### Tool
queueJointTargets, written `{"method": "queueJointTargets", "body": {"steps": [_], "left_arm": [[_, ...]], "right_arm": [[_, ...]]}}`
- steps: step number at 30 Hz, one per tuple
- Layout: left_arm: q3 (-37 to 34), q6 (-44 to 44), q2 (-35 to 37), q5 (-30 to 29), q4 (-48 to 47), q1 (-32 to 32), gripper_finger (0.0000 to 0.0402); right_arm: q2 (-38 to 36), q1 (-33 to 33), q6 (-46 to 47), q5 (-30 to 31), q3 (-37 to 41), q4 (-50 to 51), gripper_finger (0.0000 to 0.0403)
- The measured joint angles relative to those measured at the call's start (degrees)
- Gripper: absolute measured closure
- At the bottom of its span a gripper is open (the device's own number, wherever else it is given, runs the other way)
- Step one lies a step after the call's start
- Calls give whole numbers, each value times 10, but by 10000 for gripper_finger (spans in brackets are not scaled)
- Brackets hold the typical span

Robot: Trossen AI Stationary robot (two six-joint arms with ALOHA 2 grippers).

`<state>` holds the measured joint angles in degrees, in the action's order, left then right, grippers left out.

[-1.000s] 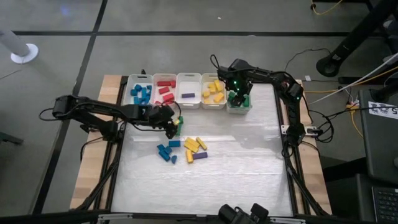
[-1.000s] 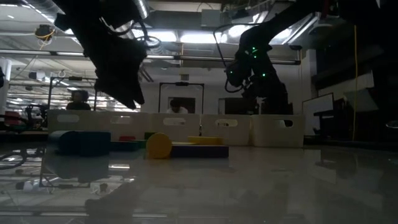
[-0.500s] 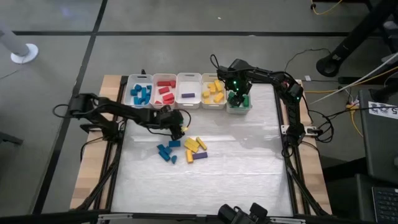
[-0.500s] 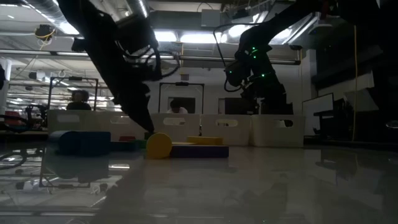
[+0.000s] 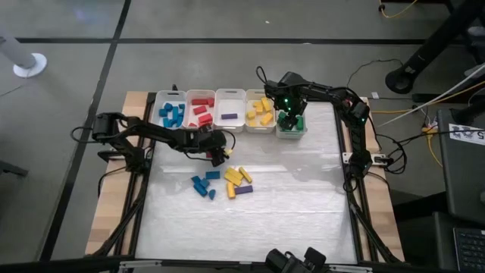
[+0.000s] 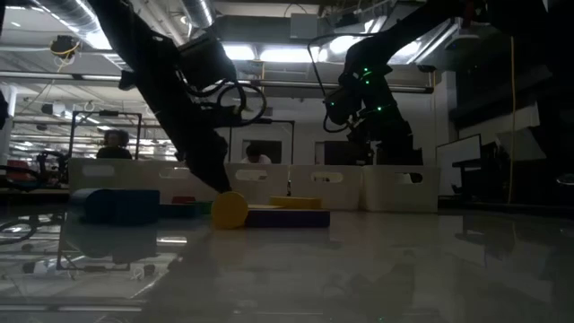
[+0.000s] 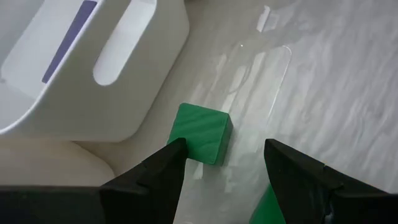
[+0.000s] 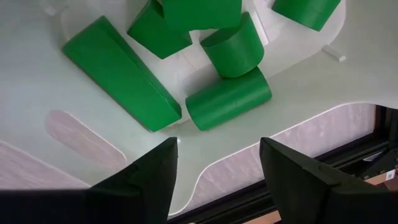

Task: Sort blocks
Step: Put the green block into the right white bin

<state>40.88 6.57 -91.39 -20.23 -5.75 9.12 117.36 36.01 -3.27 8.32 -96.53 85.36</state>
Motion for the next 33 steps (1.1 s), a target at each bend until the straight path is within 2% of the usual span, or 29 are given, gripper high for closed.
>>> {"method": "queueJointTargets", "body": {"steps": [5,12,16,27,33], "left_arm": [[0,10,0,36,0,-6,194],[-4,26,28,71,-12,-47,194],[-3,20,50,68,0,-53,194],[-3,22,49,59,4,-38,194],[-3,76,49,58,11,-43,194]], "right_arm": [[0,0,0,0,0,0,178],[0,0,0,0,0,0,178],[0,0,0,0,0,0,178],[0,-1,0,1,-2,1,178],[-1,-1,0,1,-39,2,178]]}}
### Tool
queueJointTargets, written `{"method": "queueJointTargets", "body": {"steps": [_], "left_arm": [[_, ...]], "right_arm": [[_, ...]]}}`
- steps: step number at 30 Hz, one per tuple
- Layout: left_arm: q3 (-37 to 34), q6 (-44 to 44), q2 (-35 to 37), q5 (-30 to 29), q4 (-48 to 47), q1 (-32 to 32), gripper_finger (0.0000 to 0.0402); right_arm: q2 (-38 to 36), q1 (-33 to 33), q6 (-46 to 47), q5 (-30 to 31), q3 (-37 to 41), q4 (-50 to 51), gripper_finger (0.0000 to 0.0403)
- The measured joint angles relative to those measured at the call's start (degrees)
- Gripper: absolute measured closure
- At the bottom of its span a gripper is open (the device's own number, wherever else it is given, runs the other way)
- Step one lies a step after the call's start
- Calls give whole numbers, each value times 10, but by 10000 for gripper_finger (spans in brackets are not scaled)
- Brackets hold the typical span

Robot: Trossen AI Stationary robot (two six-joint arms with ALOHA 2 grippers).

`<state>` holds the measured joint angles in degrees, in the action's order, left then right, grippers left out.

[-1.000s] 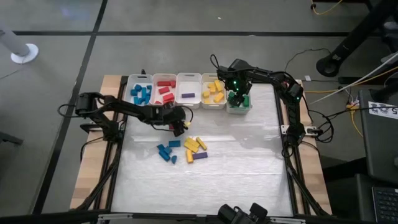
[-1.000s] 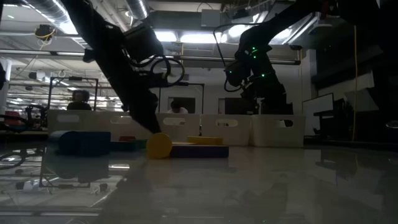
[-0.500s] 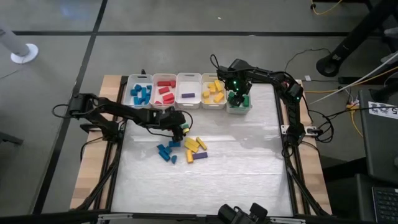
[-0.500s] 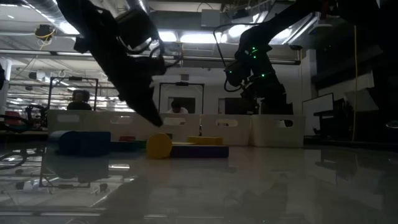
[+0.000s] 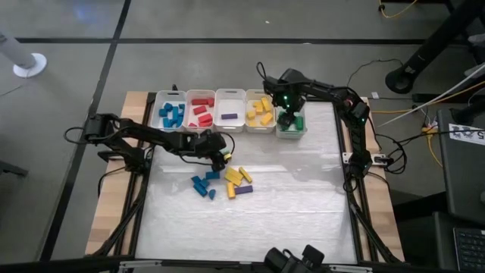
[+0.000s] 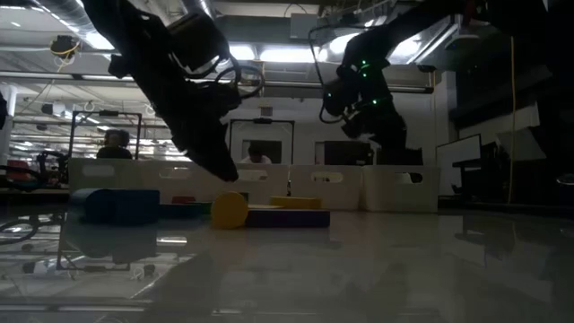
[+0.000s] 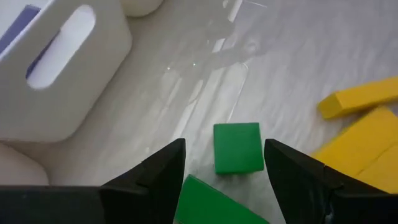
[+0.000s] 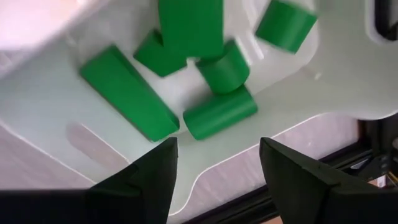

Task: Sort blocks
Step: Put the green block into the right white bin

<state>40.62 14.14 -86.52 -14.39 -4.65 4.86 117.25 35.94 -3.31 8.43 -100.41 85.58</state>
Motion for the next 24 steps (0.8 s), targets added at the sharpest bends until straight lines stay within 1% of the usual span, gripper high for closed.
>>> {"method": "queueJointTargets", "body": {"steps": [8,12,24], "left_arm": [[0,7,-21,1,14,0,194],[1,7,-33,2,23,-3,194],[1,1,-56,3,35,-9,194]], "right_arm": [[0,0,0,0,-72,-1,178],[-1,0,0,0,-94,-8,178],[-1,0,-2,-1,-100,-51,178]]}}
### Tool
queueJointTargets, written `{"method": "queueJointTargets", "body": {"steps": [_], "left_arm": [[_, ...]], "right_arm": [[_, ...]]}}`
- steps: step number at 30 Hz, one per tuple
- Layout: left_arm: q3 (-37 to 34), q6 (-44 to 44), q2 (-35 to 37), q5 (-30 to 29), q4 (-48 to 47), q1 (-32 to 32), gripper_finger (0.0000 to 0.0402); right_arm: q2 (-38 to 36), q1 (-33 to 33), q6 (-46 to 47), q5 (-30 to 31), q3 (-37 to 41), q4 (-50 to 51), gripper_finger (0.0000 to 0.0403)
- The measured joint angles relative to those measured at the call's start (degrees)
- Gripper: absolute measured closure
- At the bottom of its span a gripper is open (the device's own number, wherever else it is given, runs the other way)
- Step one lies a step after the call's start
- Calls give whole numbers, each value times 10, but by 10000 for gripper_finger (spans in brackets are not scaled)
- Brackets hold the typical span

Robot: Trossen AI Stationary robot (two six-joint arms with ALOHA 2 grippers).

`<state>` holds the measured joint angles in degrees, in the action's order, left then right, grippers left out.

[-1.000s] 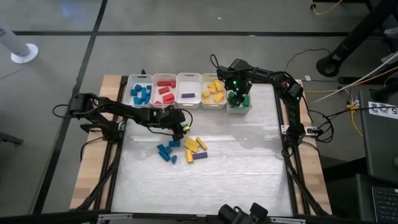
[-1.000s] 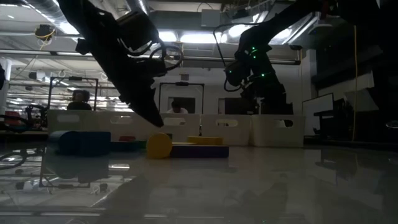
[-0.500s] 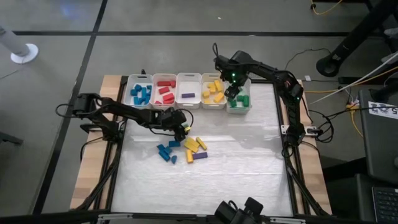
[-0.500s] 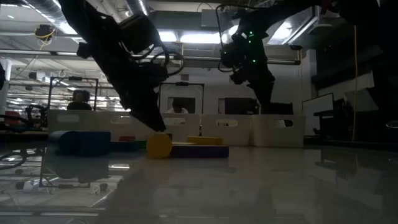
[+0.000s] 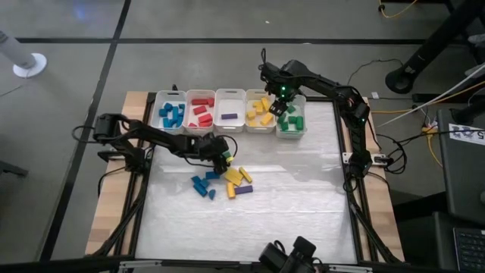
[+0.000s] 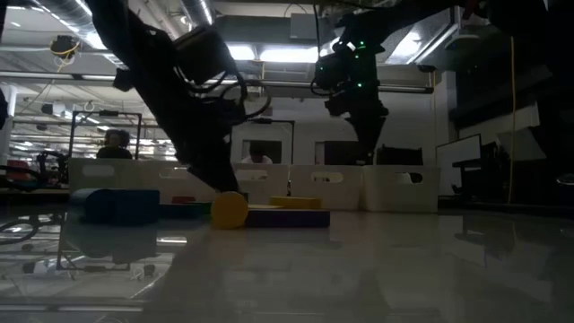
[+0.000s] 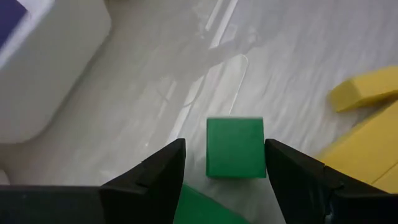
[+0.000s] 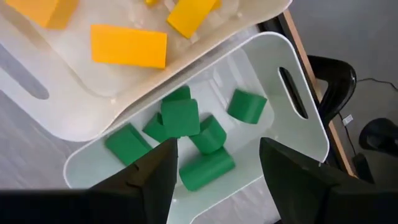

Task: Sort blocks
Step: Put the green block into the right white bin

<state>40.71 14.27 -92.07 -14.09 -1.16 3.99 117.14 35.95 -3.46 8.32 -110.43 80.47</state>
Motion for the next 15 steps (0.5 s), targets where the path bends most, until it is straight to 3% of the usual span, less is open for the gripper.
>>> {"method": "queueJointTargets", "body": {"steps": [9,15], "left_arm": [[0,-23,-23,0,6,0,195],[0,-34,-19,0,3,0,252]], "right_arm": [[0,-28,-54,-64,0,-51,178],[-10,-85,-128,-114,0,-94,178]]}}
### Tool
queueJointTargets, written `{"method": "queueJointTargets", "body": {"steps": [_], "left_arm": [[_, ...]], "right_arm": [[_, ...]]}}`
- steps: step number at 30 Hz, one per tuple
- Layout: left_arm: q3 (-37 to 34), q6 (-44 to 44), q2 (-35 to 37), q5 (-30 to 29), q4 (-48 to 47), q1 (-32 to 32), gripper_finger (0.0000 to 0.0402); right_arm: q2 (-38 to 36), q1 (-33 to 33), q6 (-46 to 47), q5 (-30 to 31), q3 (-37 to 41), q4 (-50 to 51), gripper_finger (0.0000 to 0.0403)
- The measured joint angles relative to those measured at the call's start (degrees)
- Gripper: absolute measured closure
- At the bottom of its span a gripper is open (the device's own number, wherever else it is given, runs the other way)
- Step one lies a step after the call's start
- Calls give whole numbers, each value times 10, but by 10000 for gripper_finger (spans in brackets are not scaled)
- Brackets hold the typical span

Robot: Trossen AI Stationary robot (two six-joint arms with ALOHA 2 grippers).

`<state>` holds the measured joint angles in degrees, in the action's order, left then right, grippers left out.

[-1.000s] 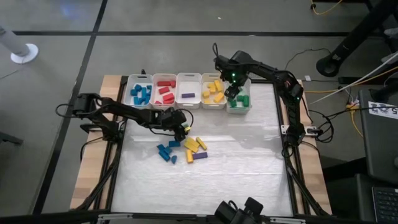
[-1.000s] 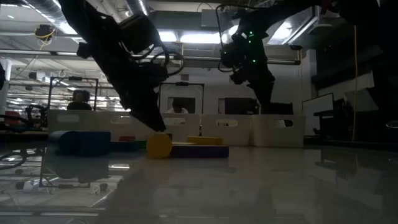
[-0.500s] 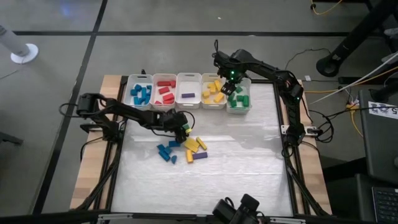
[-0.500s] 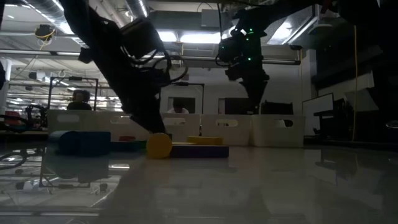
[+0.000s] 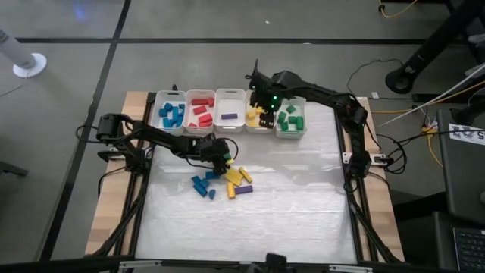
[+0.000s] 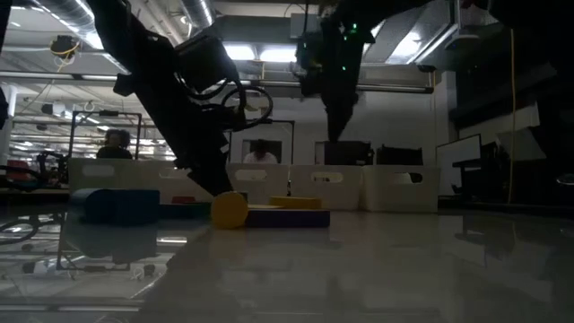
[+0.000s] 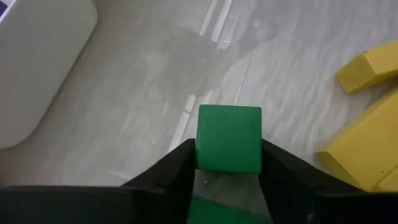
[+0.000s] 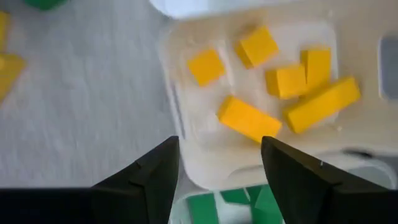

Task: Sort blocks
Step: Put the green block into the right white bin

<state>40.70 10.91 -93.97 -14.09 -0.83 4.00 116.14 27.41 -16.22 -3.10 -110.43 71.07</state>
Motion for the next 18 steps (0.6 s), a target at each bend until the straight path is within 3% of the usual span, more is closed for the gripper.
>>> {"method": "queueJointTargets", "body": {"steps": [3,10,14,18], "left_arm": [[0,-5,0,0,1,2,285],[0,-3,0,0,1,2,285],[0,-3,0,0,3,2,282],[0,-7,0,5,14,2,280]], "right_arm": [[-22,-17,-9,-7,0,-1,178],[-142,-28,8,-25,63,0,178],[-252,-26,40,-27,173,-65,178],[-387,-27,67,-54,343,-211,178]]}}
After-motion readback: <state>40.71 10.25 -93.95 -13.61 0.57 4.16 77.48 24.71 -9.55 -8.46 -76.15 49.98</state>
